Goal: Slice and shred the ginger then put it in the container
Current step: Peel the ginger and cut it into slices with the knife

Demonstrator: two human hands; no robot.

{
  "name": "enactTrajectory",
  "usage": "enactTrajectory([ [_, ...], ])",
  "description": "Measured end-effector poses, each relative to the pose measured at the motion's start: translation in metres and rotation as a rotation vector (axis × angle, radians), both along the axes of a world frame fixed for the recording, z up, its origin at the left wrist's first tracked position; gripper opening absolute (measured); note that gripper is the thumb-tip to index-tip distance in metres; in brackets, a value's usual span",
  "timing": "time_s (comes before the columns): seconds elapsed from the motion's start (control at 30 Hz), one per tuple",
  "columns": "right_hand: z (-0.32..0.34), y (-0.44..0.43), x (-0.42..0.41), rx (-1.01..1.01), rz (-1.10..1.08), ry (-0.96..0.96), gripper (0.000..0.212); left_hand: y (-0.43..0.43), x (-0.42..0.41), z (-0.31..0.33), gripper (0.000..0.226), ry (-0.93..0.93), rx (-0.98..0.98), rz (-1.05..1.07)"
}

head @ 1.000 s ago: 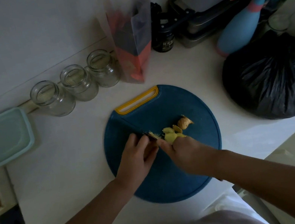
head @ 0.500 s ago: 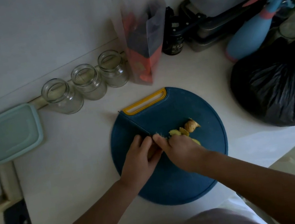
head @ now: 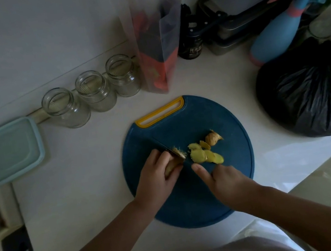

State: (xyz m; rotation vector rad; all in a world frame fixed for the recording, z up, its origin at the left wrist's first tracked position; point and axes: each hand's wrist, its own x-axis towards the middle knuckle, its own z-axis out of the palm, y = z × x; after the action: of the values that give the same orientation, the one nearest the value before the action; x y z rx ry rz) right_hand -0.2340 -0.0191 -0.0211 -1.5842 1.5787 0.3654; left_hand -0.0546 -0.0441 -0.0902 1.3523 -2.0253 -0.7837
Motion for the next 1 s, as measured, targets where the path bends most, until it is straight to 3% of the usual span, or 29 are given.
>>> enactTrajectory([
  [0.07, 0.004, 0.0, 0.001, 0.013, 0.072, 0.009, 0.094, -0.001, 0.0, -0.001, 0.03, -0.015, -0.008, -0.008],
  [0.1, 0.004, -0.001, 0.003, 0.023, 0.056, 0.005, 0.09, -0.002, 0.0, -0.002, 0.031, -0.021, -0.008, -0.009],
  [0.17, 0.004, -0.007, 0.008, 0.032, -0.102, -0.017, 0.062, -0.002, 0.0, -0.003, 0.03, -0.044, -0.022, -0.007],
  [0.23, 0.0, -0.018, 0.018, 0.008, -0.265, -0.053, 0.052, -0.001, -0.001, -0.004, 0.024, -0.068, -0.065, -0.003],
  [0.43, -0.009, -0.03, 0.029, -0.063, -0.216, -0.074, 0.068, 0.004, -0.003, -0.005, 0.02, -0.107, -0.151, 0.008],
  [0.73, -0.001, -0.039, 0.042, -0.018, -0.26, -0.097, 0.067, 0.003, -0.002, -0.006, 0.021, -0.138, -0.147, 0.029],
  [0.8, 0.0, -0.038, 0.044, -0.018, -0.386, -0.129, 0.057, 0.002, 0.0, -0.005, 0.024, -0.113, -0.129, 0.012],
  [0.93, -0.002, -0.032, 0.042, -0.049, -0.353, -0.139, 0.052, 0.0, 0.007, 0.0, 0.027, 0.003, -0.032, 0.007],
  [1.0, -0.003, -0.026, 0.035, -0.084, -0.311, -0.165, 0.069, -0.001, 0.005, 0.004, 0.033, 0.078, 0.021, 0.054],
])
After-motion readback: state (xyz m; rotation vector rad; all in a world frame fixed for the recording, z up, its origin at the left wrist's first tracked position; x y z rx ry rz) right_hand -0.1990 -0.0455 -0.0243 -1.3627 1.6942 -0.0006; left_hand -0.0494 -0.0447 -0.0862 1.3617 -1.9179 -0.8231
